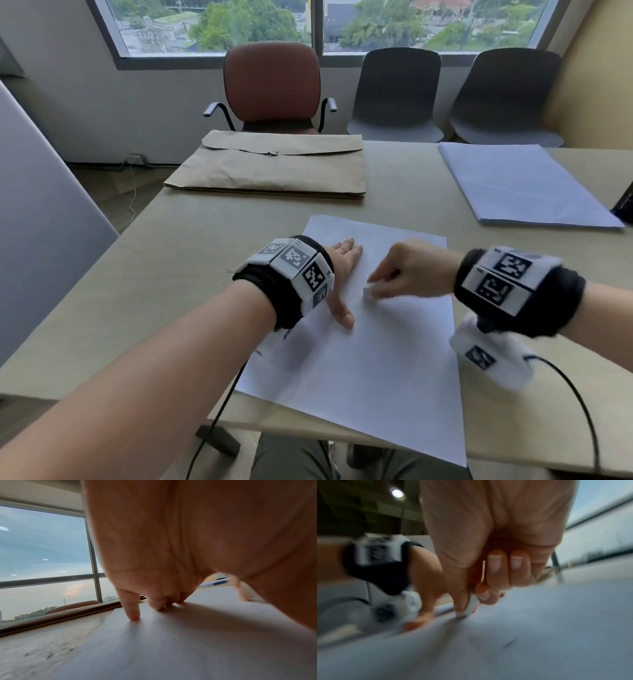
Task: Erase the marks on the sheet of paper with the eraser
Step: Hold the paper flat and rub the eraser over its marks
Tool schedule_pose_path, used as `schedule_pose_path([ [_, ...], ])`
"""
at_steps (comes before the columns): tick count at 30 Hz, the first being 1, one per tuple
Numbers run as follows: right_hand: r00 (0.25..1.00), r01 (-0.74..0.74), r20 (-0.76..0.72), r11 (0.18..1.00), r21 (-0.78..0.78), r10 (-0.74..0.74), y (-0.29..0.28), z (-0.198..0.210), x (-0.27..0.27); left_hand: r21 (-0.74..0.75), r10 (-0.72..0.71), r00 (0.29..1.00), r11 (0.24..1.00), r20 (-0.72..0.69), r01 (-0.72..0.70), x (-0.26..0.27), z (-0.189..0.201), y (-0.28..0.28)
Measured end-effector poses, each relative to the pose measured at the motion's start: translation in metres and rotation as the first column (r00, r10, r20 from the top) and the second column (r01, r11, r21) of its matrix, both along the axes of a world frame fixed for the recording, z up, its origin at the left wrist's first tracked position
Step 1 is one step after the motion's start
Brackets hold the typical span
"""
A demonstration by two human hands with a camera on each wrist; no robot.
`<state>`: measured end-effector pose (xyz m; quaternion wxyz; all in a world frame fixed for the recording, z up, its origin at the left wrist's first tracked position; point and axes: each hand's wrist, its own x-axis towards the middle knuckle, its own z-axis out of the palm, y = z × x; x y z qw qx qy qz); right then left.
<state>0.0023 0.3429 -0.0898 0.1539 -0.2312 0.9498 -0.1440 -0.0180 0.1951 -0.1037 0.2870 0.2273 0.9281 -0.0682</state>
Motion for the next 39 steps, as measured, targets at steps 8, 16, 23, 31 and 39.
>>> schedule_pose_path([
  [8, 0.997, -0.06, 0.035, 0.996, -0.063, 0.062, 0.006, -0.004, 0.02, -0.001, 0.012, 1.0, 1.0, 0.01, -0.012, 0.0, 0.002, 0.003],
  [16, 0.992, 0.062, -0.104, 0.997, -0.047, -0.067, 0.005, -0.004, -0.013, -0.001, 0.017, 1.0, 1.0, 0.006, -0.017, 0.002, 0.001, 0.002],
  [23, 0.999, 0.0, 0.048, 1.0, -0.023, 0.001, 0.007, 0.001, -0.003, -0.008, 0.019, 1.0, 1.0, 0.016, -0.019, 0.002, 0.005, 0.004],
  [31, 0.998, 0.02, -0.059, 0.997, -0.072, -0.024, 0.01, -0.012, 0.001, 0.063, 0.057, 0.998, 0.996, -0.026, -0.055, 0.007, 0.001, 0.004],
  [39, 0.997, 0.071, 0.04, 0.997, -0.04, -0.07, 0.012, -0.002, -0.019, 0.002, 0.012, 1.0, 1.0, -0.026, -0.011, 0.011, 0.002, 0.01],
])
